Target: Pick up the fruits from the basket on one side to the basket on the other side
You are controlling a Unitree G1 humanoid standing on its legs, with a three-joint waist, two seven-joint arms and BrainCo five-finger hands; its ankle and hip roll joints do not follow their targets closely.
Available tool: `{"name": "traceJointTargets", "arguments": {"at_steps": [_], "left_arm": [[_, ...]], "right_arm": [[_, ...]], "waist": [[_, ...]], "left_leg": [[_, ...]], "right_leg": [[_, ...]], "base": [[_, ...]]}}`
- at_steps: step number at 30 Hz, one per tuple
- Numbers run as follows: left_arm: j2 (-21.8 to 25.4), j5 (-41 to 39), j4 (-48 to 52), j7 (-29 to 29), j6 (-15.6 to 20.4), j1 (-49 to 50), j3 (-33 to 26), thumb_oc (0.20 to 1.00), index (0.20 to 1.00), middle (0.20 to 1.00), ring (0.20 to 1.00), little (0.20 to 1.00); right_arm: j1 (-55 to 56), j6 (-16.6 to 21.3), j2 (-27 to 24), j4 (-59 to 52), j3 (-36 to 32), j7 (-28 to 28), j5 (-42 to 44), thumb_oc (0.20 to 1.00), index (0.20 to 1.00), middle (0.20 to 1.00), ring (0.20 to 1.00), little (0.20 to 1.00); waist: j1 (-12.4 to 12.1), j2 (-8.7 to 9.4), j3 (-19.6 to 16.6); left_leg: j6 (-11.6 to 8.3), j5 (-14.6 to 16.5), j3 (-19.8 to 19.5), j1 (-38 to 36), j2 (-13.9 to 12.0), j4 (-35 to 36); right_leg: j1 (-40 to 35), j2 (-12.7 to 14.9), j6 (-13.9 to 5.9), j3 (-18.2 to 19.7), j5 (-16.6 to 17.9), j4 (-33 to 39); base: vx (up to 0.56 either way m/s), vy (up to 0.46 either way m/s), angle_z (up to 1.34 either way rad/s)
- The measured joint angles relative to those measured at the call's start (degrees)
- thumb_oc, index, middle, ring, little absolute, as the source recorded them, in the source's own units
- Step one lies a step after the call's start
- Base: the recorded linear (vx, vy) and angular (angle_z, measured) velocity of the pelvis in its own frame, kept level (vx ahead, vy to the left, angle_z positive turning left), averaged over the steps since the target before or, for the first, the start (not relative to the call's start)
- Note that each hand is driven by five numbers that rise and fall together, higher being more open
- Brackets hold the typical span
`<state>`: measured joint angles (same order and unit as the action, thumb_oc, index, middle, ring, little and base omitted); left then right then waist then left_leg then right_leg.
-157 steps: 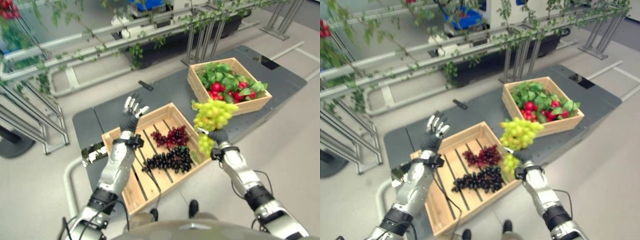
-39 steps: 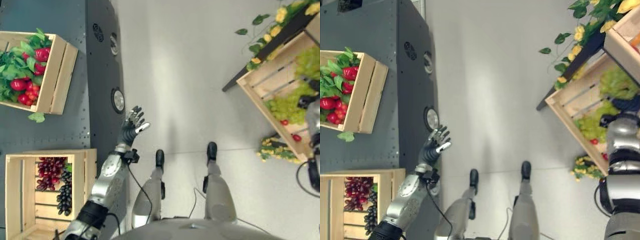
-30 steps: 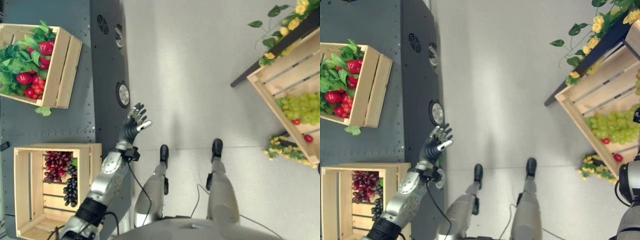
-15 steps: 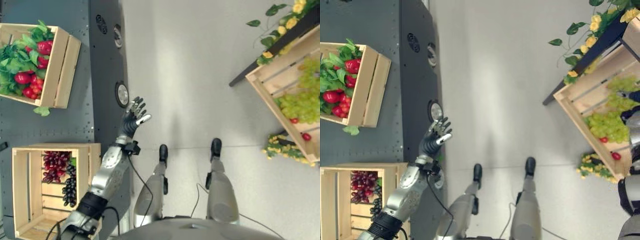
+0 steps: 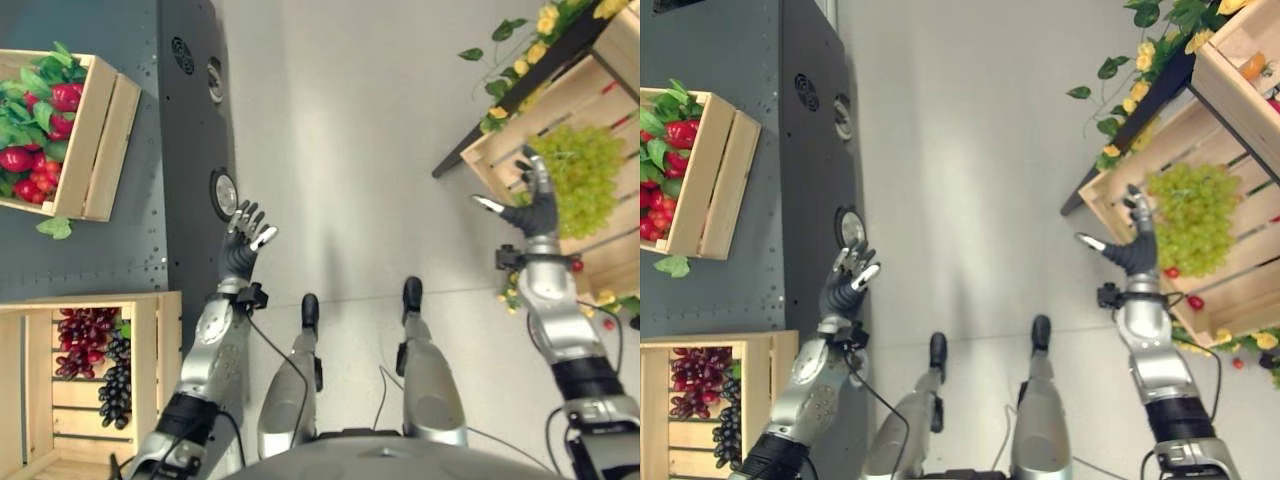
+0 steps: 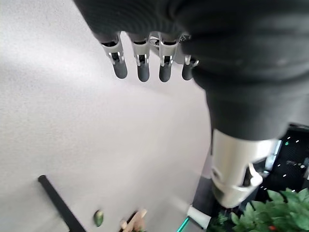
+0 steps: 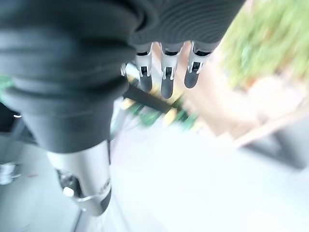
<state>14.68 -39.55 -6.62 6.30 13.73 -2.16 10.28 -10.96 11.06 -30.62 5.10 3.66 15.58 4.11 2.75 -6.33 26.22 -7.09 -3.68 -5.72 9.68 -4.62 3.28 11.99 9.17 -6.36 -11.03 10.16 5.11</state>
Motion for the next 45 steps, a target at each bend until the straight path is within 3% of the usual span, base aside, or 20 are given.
{"name": "traceJointTargets", "arguments": {"at_steps": [4, 7, 9, 10, 12, 13, 18, 21, 24, 26, 27, 28, 29, 30, 32, 35, 37, 39, 41, 45], "left_arm": [[-0.23, 0.01, -0.08, 0.35, 0.90, 0.64, -0.56, 1.000, 1.000, 1.000, 1.000, 1.000], [-0.75, 0.07, -2.03, 0.47, 1.26, 0.94, -0.47, 1.000, 1.000, 1.000, 1.000, 1.000], [-1.77, 0.08, -3.98, 0.58, 1.34, 0.46, -0.28, 1.000, 1.000, 1.000, 1.000, 1.000], [-1.21, 0.39, -5.55, 0.69, 1.60, 0.41, -0.31, 1.000, 1.000, 1.000, 1.000, 1.000], [-1.31, 0.50, -7.07, 1.09, 1.51, 1.12, -0.22, 1.000, 1.000, 1.000, 1.000, 1.000], [-1.34, 1.31, -8.02, 1.01, 1.52, 1.13, -0.25, 1.000, 1.000, 1.000, 1.000, 1.000], [1.36, 3.47, -8.57, 1.14, 1.80, 1.71, -1.93, 1.000, 1.000, 1.000, 1.000, 1.000], [2.57, 5.15, -10.80, 1.35, 1.70, 1.76, -3.10, 1.000, 1.000, 1.000, 1.000, 1.000], [2.63, 6.25, -13.42, 1.72, 1.56, 2.32, -2.82, 1.000, 1.000, 1.000, 1.000, 1.000], [2.59, 7.84, -16.39, 1.74, 1.60, 1.63, -2.44, 1.000, 1.000, 1.000, 1.000, 1.000], [2.35, 9.64, -20.71, 1.92, 0.90, -0.46, -0.62, 1.000, 1.000, 1.000, 1.000, 1.000], [2.75, 9.66, -20.60, 2.13, 0.79, 0.02, -0.22, 1.000, 1.000, 1.000, 1.000, 1.000], [2.77, 10.85, -22.66, 2.46, 1.67, -0.75, -0.43, 1.000, 1.000, 1.000, 1.000, 1.000], [3.42, 11.70, -26.05, 2.50, 1.04, -0.57, -0.22, 1.000, 1.000, 1.000, 1.000, 1.000], [3.09, 14.03, -31.03, 2.76, 0.65, -1.02, 0.85, 1.000, 1.000, 1.000, 1.000, 1.000], [2.71, 16.29, -34.99, 2.95, 1.34, -1.51, 1.20, 1.000, 1.000, 1.000, 1.000, 1.000], [1.94, 20.30, -42.30, 3.88, 2.26, -5.96, 1.48, 1.000, 1.000, 1.000, 1.000, 1.000], [2.31, 21.12, -45.00, 4.05, 2.50, -6.23, 1.47, 1.000, 1.000, 1.000, 1.000, 1.000], [1.57, 21.47, -47.06, 3.97, 3.54, -5.99, 0.96, 1.000, 1.000, 1.000, 1.000, 1.000], [-0.02, 20.16, -55.36, 3.69, 3.79, -6.06, -5.98, 1.000, 1.000, 1.000, 1.000, 1.000]], "right_arm": [[-0.50, 0.42, 1.37, -0.90, 2.57, -1.58, -0.05, 1.000, 1.000, 1.000, 1.000, 1.000], [0.14, 0.42, 2.96, -1.24, 4.03, -2.50, 1.12, 1.000, 1.000, 1.000, 1.000, 1.000], [1.14, 0.53, 2.13, -2.90, 5.33, -2.88, 1.11, 1.000, 1.000, 1.000, 1.000, 1.000], [1.01, 0.58, 2.92, -2.94, 6.82, -2.98, 1.09, 1.000, 1.000, 1.000, 1.000, 1.000], [1.36, 0.58, 2.45, -2.99, 9.05, -3.30, 1.08, 1.000, 1.000, 1.000, 1.000, 1.000], [2.81, 0.45, 3.14, -2.89, 9.13, -3.51, 1.03, 1.000, 1.000, 1.000, 1.000, 1.000], [3.87, -0.27, 9.05, -0.54, 11.84, -5.28, 0.96, 1.000, 1.000, 1.000, 1.000, 1.000], [1.63, -0.31, 10.32, 3.00, 13.08, -5.37, 0.92, 1.000, 1.000, 1.000, 1.000, 1.000], [1.28, -1.06, 11.06, 6.53, 12.69, -5.09, 0.87, 1.000, 1.000, 1.000, 1.000, 1.000], [1.83, -1.21, 11.49, 8.91, 12.69, -5.00, 0.84, 1.000, 1.000, 1.000, 1.000, 1.000], [3.53, -1.78, 11.29, 11.94, 12.45, -4.73, 0.85, 1.000, 1.000, 1.000, 1.000, 1.000], [4.38, -2.44, 11.48, 12.23, 12.86, -4.75, 0.85, 1.000, 1.000, 1.000, 1.000, 1.000], [4.55, -2.01, 12.15, 15.22, 13.89, -5.18, 0.87, 1.000, 1.000, 1.000, 1.000, 1.000], [3.60, -2.24, 13.13, 18.32, 14.32, -5.23, 1.06, 1.000, 1.000, 1.000, 1.000, 1.000], [3.94, -2.19, 13.49, 26.14, 14.28, -5.01, 1.11, 1.000, 1.000, 1.000, 1.000, 1.000], [5.12, -3.52, 13.23, 30.31, 14.25, -4.74, 1.38, 1.000, 1.000, 1.000, 1.000, 1.000], [4.45, -3.02, 14.00, 37.32, 14.38, -4.69, 3.23, 1.000, 1.000, 1.000, 1.000, 1.000], [7.32, -2.57, 15.69, 40.59, 13.55, -4.88, 4.49, 1.000, 1.000, 1.000, 1.000, 1.000], [7.79, -3.25, 17.22, 49.04, 11.86, -4.93, 5.69, 1.000, 1.000, 1.000, 1.000, 1.000], [5.02, -3.75, 17.30, 57.86, 10.87, -5.32, 6.40, 1.000, 1.000, 1.000, 1.000, 1.000]], "waist": [[-2.04, 1.09, -0.55], [-2.10, 1.56, -0.89], [-0.92, 1.69, -1.50], [-2.45, 3.31, -2.36], [-1.92, 2.94, -4.26], [-1.80, 3.53, -5.30], [-5.90, 9.00, -10.29], [-8.77, 10.06, -11.87], [-8.29, 9.98, -12.66], [-8.60, 10.21, -13.37], [-5.32, 9.28, -13.65], [-5.20, 9.19, -14.15], [-5.51, 8.11, -13.70], [-5.32, 6.90, -12.97], [-4.71, 6.49, -12.84], [-2.69, 6.50, -12.68], [-1.66, 6.04, -12.65], [-0.65, 9.37, -14.28], [-1.55, 9.46, -16.50], [-3.70, 5.64, -18.63]], "left_leg": [[-0.52, -0.31, -1.01, -0.23, -0.98, -0.28], [-0.77, -1.76, -2.11, 0.20, -0.98, -1.25], [0.73, -2.10, 6.09, 1.24, -3.20, -2.25], [1.35, -0.25, 17.35, 1.36, -5.74, -3.97], [1.19, -1.69, 23.72, 1.16, -8.45, -5.53], [1.13, -3.08, 24.59, 1.03, -7.43, -5.49], [2.81, -2.82, 21.53, 1.14, -2.32, -4.99], [3.51, -1.80, 19.41, 1.30, -0.99, -6.02], [4.99, 0.47, 18.40, 1.78, -0.23, -9.43], [6.39, 1.11, 16.92, 1.92, 2.20, -10.16], [8.50, 1.29, 12.70, 1.84, 4.32, -10.76], [8.87, 1.11, 12.88, 1.73, 4.26, -9.87], [9.43, 1.03, 8.58, 1.47, 3.72, -8.75], [9.64, 0.51, 6.17, 0.24, 3.59, -7.54], [9.60, 0.10, 0.77, -1.34, 5.22, -6.29], [9.93, -0.94, -0.65, -1.08, 6.41, -5.32], [9.11, -1.45, -6.56, -1.91, 7.24, -4.90], [7.72, -1.77, -6.84, -3.29, 8.89, -3.89], [5.35, -0.88, -6.97, -4.17, 7.31, -3.06], [3.25, 0.81, -6.32, -6.18, 3.18, -1.25]], "right_leg": [[-1.55, -0.89, 0.55, -1.30, -0.32, 0.02], [-5.99, -0.74, 0.52, -5.66, -1.78, 0.02], [-8.50, 0.36, 0.22, -9.82, -3.31, -0.33], [-8.99, 2.13, 0.17, -13.01, -3.39, -0.81], [-10.19, 3.05, -1.41, -15.45, -4.47, -1.97], [-12.03, 4.42, -2.62, -17.77, -4.50, -1.95], [-15.19, 8.32, -1.98, -19.67, -4.84, -3.01], [-16.84, 9.33, -2.05, -20.88, -5.04, -5.94], [-17.13, 11.87, -2.20, -21.06, -5.33, -12.45], [-17.08, 14.63, -2.01, -20.37, -5.02, -18.58], [-16.07, 16.43, -0.97, -14.32, -4.10, -28.01], [-14.59, 16.15, -2.52, -12.55, -5.27, -29.74], [-9.22, 8.55, -3.87, 1.04, -11.33, -31.09], [-6.84, 3.02, -3.91, 6.30, -14.66, -30.96], [-4.17, -0.07, -1.24, 6.67, -17.07, -24.55], [-0.10, 0.25, -1.54, 6.23, -15.47, -14.97], [-0.05, -4.14, -2.53, 14.72, -13.50, -8.93], [-0.95, -4.07, 0.86, 15.98, -9.80, -11.86], [-1.23, -5.01, 2.73, 13.50, -9.05, -12.39], [-6.71, -7.05, 2.46, 8.77, -6.72, -3.34]], "base": [[0.02, -0.051, 0.24], [-0.01, 0.059, 0.95], [-0.01, 0.121, 1.27], [0.05, 0.065, 0.64], [0.12, 0.132, 0.87], [0.13, 0.120, 0.98], [0.14, 0.124, 0.68], [0.13, 0.156, 0.59], [0.20, 0.270, 0.68], [0.18, 0.231, 1.16], [0.17, 0.098, 1.82], [0.28, 0.101, 1.81], [0.28, 0.033, 1.03], [0.27, -0.097, 0.89], [0.19, -0.128, 1.19], [0.31, -0.136, 1.59], [0.18, -0.128, 1.73], [0.12, -0.188, 2.10], [0.15, -0.206, 0.97], [0.14, -0.197, -0.28]]}}
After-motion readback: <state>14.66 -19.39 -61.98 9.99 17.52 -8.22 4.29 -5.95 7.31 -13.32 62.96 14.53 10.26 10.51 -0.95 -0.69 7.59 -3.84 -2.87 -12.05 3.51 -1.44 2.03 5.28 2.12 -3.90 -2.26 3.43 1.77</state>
